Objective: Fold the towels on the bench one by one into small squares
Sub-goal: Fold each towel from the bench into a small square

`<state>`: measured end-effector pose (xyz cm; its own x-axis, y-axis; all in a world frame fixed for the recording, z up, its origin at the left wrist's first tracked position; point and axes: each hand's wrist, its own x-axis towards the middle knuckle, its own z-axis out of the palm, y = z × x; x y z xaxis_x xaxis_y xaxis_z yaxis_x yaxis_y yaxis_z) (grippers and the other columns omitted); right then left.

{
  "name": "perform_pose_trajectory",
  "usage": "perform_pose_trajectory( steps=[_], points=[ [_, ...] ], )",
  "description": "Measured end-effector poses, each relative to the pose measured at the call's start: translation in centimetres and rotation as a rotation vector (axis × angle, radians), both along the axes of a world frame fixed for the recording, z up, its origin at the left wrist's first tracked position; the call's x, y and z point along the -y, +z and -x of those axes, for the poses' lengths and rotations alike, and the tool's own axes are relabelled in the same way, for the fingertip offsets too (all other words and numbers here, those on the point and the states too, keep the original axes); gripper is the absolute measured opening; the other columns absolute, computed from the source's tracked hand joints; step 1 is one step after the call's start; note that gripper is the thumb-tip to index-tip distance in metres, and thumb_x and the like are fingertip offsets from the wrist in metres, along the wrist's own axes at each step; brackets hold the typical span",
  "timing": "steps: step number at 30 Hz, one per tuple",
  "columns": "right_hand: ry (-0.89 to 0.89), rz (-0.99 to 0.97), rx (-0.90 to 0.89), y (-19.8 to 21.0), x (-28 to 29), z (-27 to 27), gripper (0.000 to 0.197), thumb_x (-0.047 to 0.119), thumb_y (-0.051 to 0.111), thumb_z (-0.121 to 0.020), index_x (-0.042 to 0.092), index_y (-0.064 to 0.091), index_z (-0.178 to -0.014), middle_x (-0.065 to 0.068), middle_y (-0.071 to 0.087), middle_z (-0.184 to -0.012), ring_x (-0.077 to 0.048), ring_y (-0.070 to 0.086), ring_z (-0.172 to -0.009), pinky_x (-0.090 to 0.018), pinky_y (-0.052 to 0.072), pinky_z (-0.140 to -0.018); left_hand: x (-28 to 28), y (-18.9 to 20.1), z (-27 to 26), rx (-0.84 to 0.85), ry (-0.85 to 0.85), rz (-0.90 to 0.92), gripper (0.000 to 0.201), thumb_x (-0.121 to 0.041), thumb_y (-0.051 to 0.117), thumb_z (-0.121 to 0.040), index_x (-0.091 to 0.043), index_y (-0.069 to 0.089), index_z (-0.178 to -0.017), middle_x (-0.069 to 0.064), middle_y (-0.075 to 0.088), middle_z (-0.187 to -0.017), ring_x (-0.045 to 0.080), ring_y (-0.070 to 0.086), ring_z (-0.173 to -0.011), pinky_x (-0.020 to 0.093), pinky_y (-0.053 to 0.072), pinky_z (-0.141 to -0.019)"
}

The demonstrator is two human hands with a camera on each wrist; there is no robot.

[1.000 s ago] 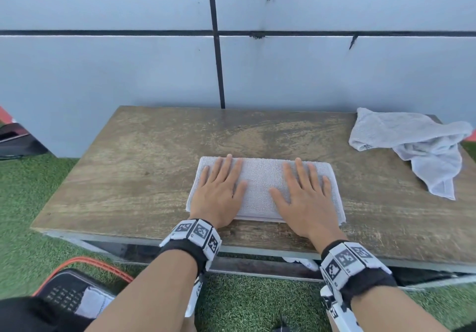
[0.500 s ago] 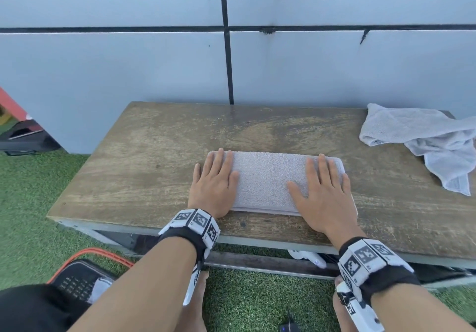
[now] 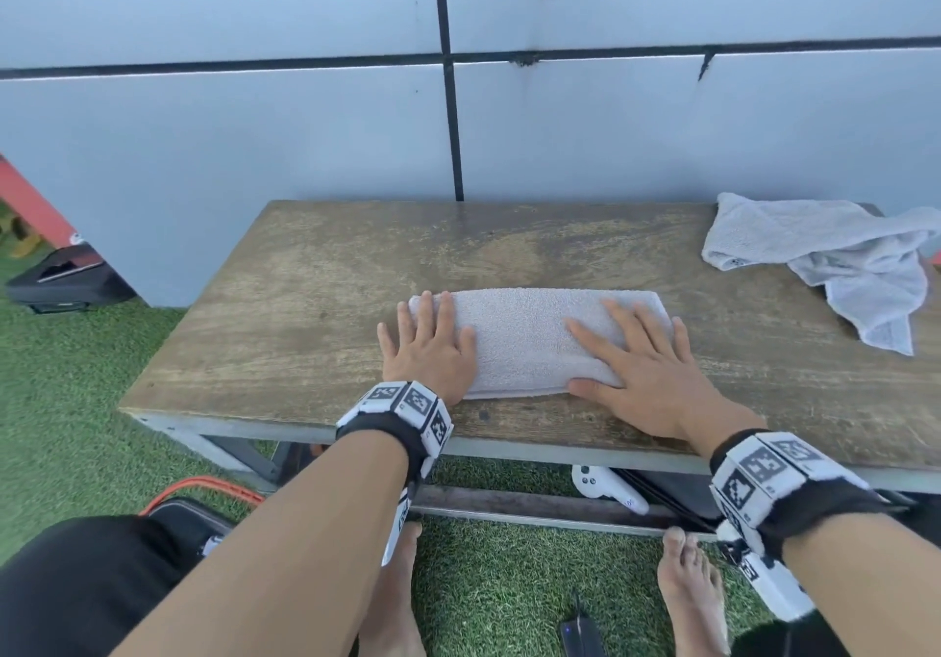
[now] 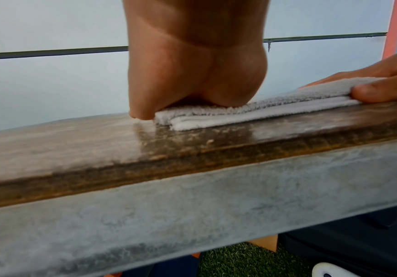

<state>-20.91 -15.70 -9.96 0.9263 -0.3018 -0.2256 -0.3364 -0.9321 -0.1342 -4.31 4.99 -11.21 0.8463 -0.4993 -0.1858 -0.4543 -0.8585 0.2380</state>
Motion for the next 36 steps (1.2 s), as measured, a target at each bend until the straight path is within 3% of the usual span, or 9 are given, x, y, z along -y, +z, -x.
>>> perform_pose_trajectory(
  steps=[4, 7, 9, 12, 20, 24, 28, 33, 36],
  points=[
    [-0.118, 0.201, 0.128, 0.9, -1.7, -0.6, 0.071, 0.075, 0.035, -0.091, 0.043, 0.023, -0.152, -0.013, 0.003, -0.165, -0.034, -0.006, -0.151, -0.056, -0.016, -0.115, -0.8, 0.5, 1.7, 0.002, 0.074, -0.128, 0.073, -0.060, 0.006, -0.099, -0.022, -0.010, -0.159, 0.006, -0.011, -0.168, 0.032, -0.011, -0.154, 0.055, -0.011, -0.121],
    [-0.038, 0.284, 0.338, 2.0, -3.8, -0.7, 0.048, 0.030, 0.065, -0.088, 0.022, 0.051, -0.133, -0.013, 0.041, -0.133, -0.034, 0.040, -0.123, -0.049, 0.037, -0.105, -1.2, 1.1, 3.7, 0.118, 0.108, -0.325, 0.083, -0.063, 0.005, -0.097, -0.006, 0.003, -0.159, 0.020, 0.014, -0.163, 0.038, 0.014, -0.149, 0.057, 0.005, -0.122],
    [0.049, 0.150, 0.332, 2.4, -5.1, -0.7, 0.039, 0.017, 0.056, -0.089, 0.023, 0.049, -0.127, -0.005, 0.044, -0.117, -0.026, 0.048, -0.107, -0.039, 0.050, -0.085, -1.3, 1.8, 4.3, 0.194, 0.101, -0.447, 0.088, -0.065, 0.004, -0.095, -0.001, 0.024, -0.152, 0.024, 0.041, -0.144, 0.038, 0.041, -0.130, 0.055, 0.022, -0.113],
    [0.099, 0.003, 0.198, 2.3, -6.2, -0.4, 0.044, 0.025, 0.046, -0.094, 0.030, 0.040, -0.137, -0.002, 0.043, -0.123, -0.024, 0.048, -0.116, -0.041, 0.054, -0.082, -1.7, 3.3, 4.8, 0.195, 0.084, -0.461, 0.085, -0.067, 0.014, -0.093, -0.003, 0.041, -0.140, 0.023, 0.060, -0.123, 0.035, 0.057, -0.110, 0.052, 0.030, -0.106],
    [0.002, -0.176, 0.035, 1.5, -6.4, 0.4, 0.068, 0.038, 0.041, -0.099, 0.033, 0.005, -0.157, -0.006, -0.002, -0.167, -0.035, 0.003, -0.152, -0.051, 0.021, -0.121, -5.6, 3.2, 5.6, 0.187, 0.026, 0.267, 0.037, -0.022, 0.045, -0.090, -0.015, 0.033, -0.125, 0.012, 0.043, -0.114, 0.033, 0.046, -0.103, 0.044, 0.049, -0.088],
    [0.128, -0.185, -0.088, 1.7, -7.3, 1.7, 0.084, 0.039, 0.056, -0.092, 0.051, -0.001, -0.153, -0.006, -0.033, -0.160, -0.039, -0.019, -0.150, -0.054, 0.005, -0.122, -8.4, 2.2, 4.9, 0.074, -0.290, 0.122, 0.071, -0.001, 0.046, -0.074, -0.033, 0.032, -0.136, 0.004, 0.035, -0.126, 0.025, 0.034, -0.119, 0.045, 0.036, -0.107],
    [0.163, -0.041, -0.064, 0.2, -9.0, 1.9, 0.096, 0.034, 0.067, -0.089, 0.058, -0.005, -0.149, -0.006, -0.053, -0.147, -0.042, -0.020, -0.149, -0.063, 0.000, -0.119, -9.3, 1.6, 5.4, 0.168, -0.378, 0.001, 0.091, 0.001, 0.057, -0.067, -0.039, 0.025, -0.142, 0.000, 0.030, -0.128, 0.022, 0.029, -0.119, 0.038, 0.033, -0.102],
    [0.088, -0.192, 0.155, -0.5, -10.5, 1.5, 0.058, 0.028, 0.052, -0.100, 0.049, 0.029, -0.149, -0.008, -0.022, -0.164, -0.034, -0.020, -0.151, -0.070, 0.001, -0.115, -9.1, 1.4, 5.0, 0.106, -0.309, 0.189, 0.048, -0.012, 0.060, -0.083, -0.029, 0.046, -0.126, -0.001, 0.047, -0.117, 0.023, 0.039, -0.116, 0.040, 0.037, -0.101],
    [0.184, -0.308, 0.458, -0.2, -10.0, 2.1, 0.031, 0.029, 0.052, -0.101, 0.026, 0.058, -0.131, -0.014, 0.039, -0.154, -0.031, 0.024, -0.147, -0.061, 0.026, -0.116, -9.7, 1.3, 4.7, 0.131, -0.295, 0.405, 0.025, -0.025, 0.068, -0.088, -0.020, 0.064, -0.112, 0.002, 0.054, -0.105, 0.022, 0.044, -0.106, 0.042, 0.042, -0.095]
  ],
)
